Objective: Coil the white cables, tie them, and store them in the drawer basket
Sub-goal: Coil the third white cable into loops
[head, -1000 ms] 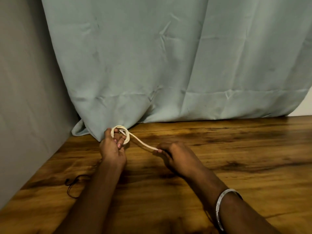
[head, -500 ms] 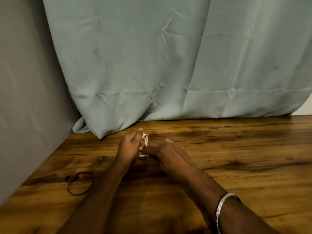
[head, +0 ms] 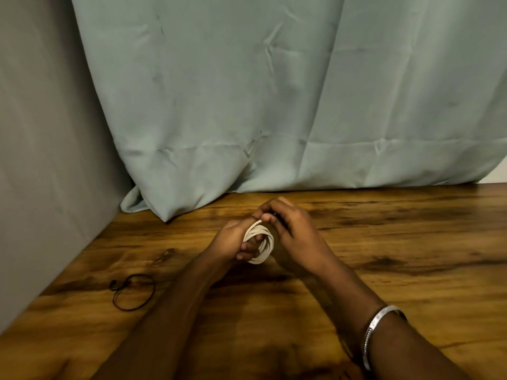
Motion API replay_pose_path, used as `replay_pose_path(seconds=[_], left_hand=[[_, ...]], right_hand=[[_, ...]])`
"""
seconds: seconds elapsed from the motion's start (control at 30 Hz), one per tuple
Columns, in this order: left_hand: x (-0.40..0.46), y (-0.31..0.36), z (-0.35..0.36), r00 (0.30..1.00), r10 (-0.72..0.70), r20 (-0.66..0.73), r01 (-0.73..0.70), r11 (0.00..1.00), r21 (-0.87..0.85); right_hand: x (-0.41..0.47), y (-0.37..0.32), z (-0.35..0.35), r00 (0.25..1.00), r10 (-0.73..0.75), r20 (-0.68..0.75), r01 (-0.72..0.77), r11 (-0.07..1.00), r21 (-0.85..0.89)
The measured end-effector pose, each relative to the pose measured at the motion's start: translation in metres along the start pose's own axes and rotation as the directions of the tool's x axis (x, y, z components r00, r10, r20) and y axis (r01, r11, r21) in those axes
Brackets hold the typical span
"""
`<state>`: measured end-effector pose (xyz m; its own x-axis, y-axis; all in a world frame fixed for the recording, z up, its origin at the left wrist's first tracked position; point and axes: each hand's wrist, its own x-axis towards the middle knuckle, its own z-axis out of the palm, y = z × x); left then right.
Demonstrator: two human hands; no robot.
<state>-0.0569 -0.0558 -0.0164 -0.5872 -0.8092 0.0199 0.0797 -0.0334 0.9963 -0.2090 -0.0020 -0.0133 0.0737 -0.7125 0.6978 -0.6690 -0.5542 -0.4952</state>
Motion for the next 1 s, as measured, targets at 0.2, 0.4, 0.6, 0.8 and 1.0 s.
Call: replay_pose_path(seconds=[0.2,0.4,0.6,0.8,1.0], left_hand=[[-0.001,0.001,-0.005,0.998,0.055,0.027,-0.053,0.996,-0.070],[-0.002,-0.002,-0.008,0.986,0.093,-0.135,-0.108,0.988,-0.112],[0.008,-0.012,-0.010,0.957,0.064,-0.284,-0.106,0.985,-0.138],[0.013,-0.021,-0.011,0.911,0.209,-0.356,-0.205,0.977,0.051],[0.010,-0.021,-0.013,0.916,0.330,-0.228,-0.272,0.929,0.249]], right_hand=[[-0.001,0.009,0.001,0.981,0.197,-0.001,-0.194,0.970,0.147],[-0.006,0.001,0.020,0.805,0.531,0.264,-0.573,0.581,0.578],[-0.008,-0.012,0.022,0.683,0.594,0.425,-0.717,0.434,0.546],[-0.007,-0.018,0.024,0.758,0.549,0.352,-0.651,0.597,0.469],[-0.006,-0.011,0.028,0.765,0.585,0.271,-0.643,0.665,0.381]])
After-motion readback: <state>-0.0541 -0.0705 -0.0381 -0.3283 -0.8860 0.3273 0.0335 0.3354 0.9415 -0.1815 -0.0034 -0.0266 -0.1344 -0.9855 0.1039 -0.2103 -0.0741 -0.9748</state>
